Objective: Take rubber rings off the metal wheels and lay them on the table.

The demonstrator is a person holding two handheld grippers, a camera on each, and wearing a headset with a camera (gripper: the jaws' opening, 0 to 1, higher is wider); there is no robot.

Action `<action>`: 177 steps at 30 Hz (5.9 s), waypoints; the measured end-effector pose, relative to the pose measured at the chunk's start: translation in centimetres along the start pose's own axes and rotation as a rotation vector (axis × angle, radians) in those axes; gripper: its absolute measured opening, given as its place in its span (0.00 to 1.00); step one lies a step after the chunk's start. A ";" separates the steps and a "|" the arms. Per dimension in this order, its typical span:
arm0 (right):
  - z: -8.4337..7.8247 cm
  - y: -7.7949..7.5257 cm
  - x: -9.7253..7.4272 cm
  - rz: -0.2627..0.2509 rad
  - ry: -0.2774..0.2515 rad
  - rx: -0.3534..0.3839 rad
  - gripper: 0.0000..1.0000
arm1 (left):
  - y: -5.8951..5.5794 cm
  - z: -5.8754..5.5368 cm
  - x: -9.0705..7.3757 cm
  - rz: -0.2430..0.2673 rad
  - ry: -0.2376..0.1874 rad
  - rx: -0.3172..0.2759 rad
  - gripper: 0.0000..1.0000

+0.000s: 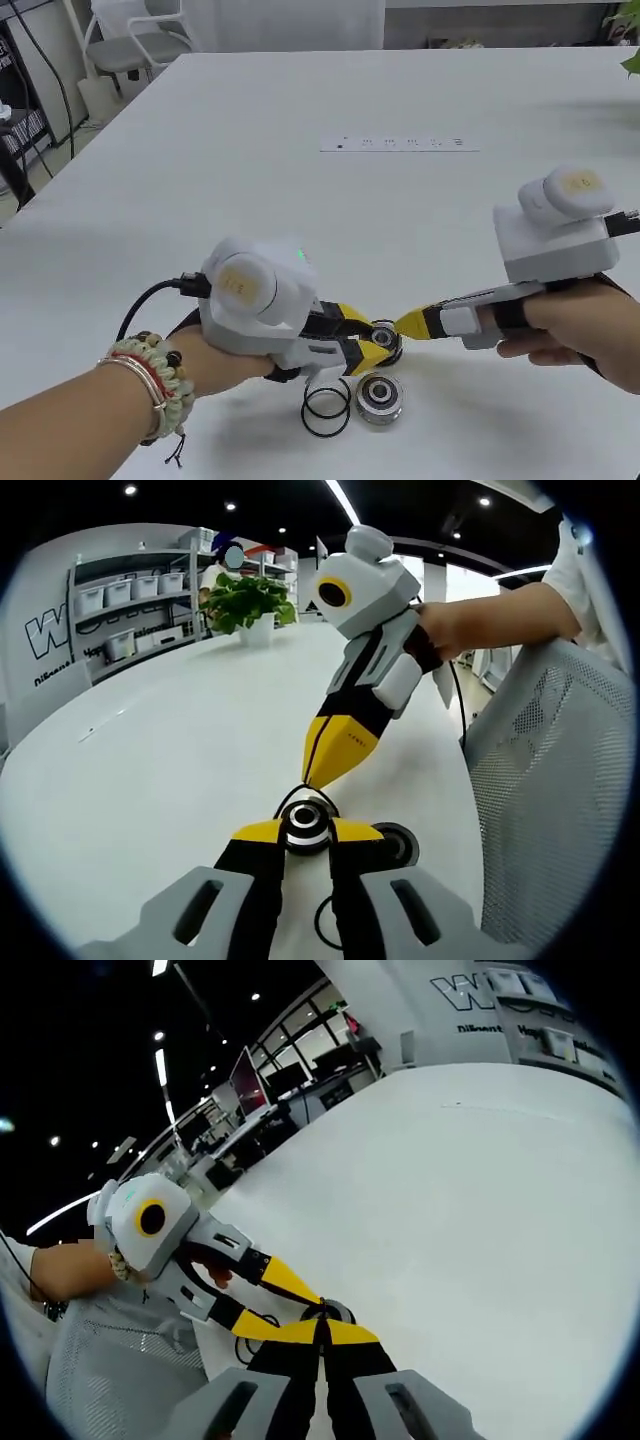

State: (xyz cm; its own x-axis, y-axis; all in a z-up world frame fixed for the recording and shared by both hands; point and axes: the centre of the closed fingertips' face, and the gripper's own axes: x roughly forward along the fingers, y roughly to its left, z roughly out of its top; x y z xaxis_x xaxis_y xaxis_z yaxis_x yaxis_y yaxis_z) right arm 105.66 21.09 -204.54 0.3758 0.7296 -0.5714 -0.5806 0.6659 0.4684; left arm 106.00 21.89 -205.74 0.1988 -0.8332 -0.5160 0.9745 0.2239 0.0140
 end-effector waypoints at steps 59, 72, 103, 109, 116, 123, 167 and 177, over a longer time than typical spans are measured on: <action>4.0 4.9 -1.5 0.123 -0.119 -0.101 0.00 | -1.7 4.3 -16.6 0.136 -0.131 0.013 0.87; 5.3 8.5 -1.6 0.220 -0.164 -0.128 0.00 | -1.4 -0.8 -17.6 0.236 -0.093 -0.114 0.84; -0.9 9.0 3.5 0.218 0.077 -0.162 0.00 | -2.5 -2.9 -16.5 0.214 -0.052 -0.183 0.75; -1.8 7.8 4.0 0.162 0.114 -0.190 0.00 | -2.4 -2.9 -16.5 0.217 -0.051 -0.186 0.75; -1.7 6.7 4.1 0.116 0.117 -0.194 0.00 | -2.4 -3.2 -16.5 0.211 -0.038 -0.187 0.74; -2.1 6.2 4.2 0.092 0.130 -0.196 0.00 | -2.3 -3.3 -16.5 0.211 -0.037 -0.189 0.74; 3.0 3.7 -0.2 -0.022 -0.043 -0.345 0.06 | -2.4 -3.7 -16.5 0.211 -0.017 -0.191 0.73; 2.7 1.9 -0.9 -0.065 -0.023 -0.380 0.08 | -2.8 -3.6 -16.4 0.199 -0.017 -0.192 0.73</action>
State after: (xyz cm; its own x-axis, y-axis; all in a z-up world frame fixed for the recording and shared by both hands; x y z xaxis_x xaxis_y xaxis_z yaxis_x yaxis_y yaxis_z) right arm 106.18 22.16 -201.34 0.4343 0.6941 -0.5741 -0.7799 0.6086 0.1459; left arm 99.69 36.71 -200.39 0.3881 -0.7711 -0.5048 0.8787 0.4748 -0.0496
